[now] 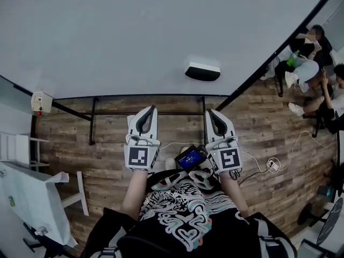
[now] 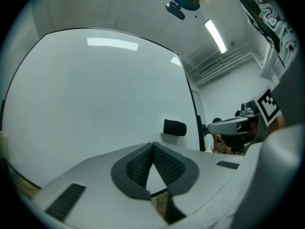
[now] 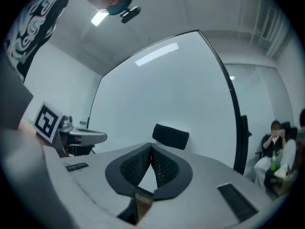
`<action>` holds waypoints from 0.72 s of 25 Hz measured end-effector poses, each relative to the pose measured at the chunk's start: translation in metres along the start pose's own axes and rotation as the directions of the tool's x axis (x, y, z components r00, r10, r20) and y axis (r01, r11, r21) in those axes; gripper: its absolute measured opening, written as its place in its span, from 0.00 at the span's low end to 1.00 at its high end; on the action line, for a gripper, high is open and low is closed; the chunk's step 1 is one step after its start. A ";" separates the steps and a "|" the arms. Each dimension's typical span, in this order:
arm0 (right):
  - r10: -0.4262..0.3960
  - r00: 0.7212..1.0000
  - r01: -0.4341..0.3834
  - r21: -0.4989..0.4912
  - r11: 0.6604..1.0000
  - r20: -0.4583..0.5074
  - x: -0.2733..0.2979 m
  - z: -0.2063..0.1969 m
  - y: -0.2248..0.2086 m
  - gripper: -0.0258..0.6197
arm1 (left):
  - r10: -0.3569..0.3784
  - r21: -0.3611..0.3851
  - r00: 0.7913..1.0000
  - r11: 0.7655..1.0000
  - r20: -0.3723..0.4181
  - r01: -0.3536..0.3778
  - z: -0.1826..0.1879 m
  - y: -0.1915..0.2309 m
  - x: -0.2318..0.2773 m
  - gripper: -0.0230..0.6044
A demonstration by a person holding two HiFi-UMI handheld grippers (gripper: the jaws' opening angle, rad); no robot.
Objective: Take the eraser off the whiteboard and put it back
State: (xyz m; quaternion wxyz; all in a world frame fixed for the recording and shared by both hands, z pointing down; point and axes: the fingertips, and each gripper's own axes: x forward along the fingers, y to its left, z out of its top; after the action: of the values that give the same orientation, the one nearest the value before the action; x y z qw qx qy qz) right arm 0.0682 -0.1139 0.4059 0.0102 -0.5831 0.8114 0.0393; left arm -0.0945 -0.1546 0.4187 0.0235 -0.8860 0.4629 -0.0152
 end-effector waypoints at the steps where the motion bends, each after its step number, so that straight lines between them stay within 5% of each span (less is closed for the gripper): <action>1: -0.013 1.000 0.013 0.059 0.998 -0.003 -0.005 -0.002 0.000 0.04 | 0.002 0.002 1.000 1.000 -0.002 -0.002 0.000 -0.001 -0.005 0.07; 6: -0.071 0.994 0.080 0.131 0.988 -0.077 -0.032 -0.016 0.001 0.04 | -0.031 -0.002 0.999 1.000 -0.020 0.031 -0.005 -0.018 -0.024 0.07; 10: -0.088 0.995 0.095 0.203 0.975 -0.043 -0.049 -0.008 -0.005 0.04 | -0.054 0.007 0.997 0.999 -0.050 0.054 -0.012 -0.025 -0.032 0.07; 13: -0.042 0.997 0.050 0.150 0.987 -0.061 -0.049 -0.009 0.001 0.04 | -0.047 -0.039 0.999 0.998 -0.015 0.047 -0.004 -0.022 -0.035 0.07; 18: 0.026 0.998 -0.016 0.149 0.989 -0.066 -0.046 -0.011 0.014 0.04 | -0.011 0.073 1.000 0.997 -0.026 0.013 -0.003 -0.026 -0.035 0.07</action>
State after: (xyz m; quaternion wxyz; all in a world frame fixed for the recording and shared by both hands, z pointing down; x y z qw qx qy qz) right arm 0.0700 -0.0668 0.4209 0.0258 -0.5732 0.8180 -0.0408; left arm -0.0932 -0.1109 0.4234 0.0499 -0.8869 0.4571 -0.0436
